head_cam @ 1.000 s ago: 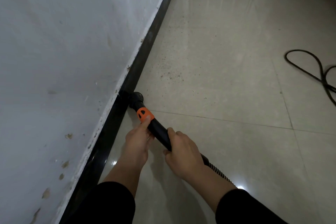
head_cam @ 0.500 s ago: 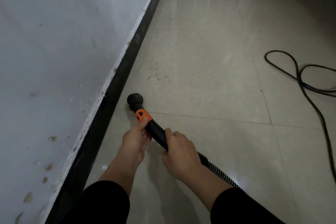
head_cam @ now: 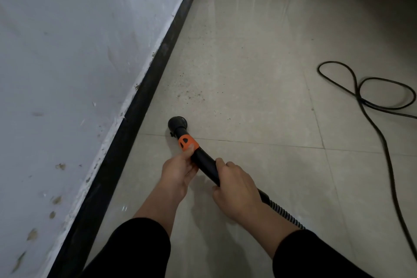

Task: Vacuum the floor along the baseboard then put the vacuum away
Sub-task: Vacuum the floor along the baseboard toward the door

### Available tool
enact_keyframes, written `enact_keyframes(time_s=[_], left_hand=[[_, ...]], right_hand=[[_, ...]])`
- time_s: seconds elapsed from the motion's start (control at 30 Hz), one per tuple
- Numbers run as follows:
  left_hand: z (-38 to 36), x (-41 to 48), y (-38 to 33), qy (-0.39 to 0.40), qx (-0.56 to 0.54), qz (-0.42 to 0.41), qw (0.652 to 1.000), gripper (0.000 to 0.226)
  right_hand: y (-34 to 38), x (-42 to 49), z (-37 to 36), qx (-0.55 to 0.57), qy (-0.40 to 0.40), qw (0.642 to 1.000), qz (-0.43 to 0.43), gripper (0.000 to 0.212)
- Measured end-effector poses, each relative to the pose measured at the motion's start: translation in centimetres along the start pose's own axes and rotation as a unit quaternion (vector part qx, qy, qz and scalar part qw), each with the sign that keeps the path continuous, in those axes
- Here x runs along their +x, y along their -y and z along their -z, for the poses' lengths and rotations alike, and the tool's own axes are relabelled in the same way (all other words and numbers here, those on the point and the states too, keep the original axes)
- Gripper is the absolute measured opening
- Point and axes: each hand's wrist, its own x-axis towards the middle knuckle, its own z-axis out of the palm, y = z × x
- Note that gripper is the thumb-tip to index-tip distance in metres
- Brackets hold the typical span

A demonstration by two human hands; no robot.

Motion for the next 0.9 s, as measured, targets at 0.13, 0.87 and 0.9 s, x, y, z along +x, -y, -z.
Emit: enact_keyframes(time_s=[0.13, 0.87, 0.9], left_hand=[[-0.9, -0.3, 0.5, 0.010, 0.000, 0.005, 1.000, 0.023], [-5.1, -1.8, 2.7, 0.041, 0.057, 0.015, 0.997, 0.027], [-5.3, -1.9, 2.8, 0.046, 0.061, 0.017, 0.997, 0.027]], right_hand=[[-0.8, -0.7, 0.8, -0.004, 0.000, 1.000, -0.008, 0.036], [-4.3, -3.5, 4.0, -0.005, 0.004, 0.998, -0.059, 0.020], [-4.4, -3.6, 4.1, -0.005, 0.004, 0.998, -0.061, 0.021]])
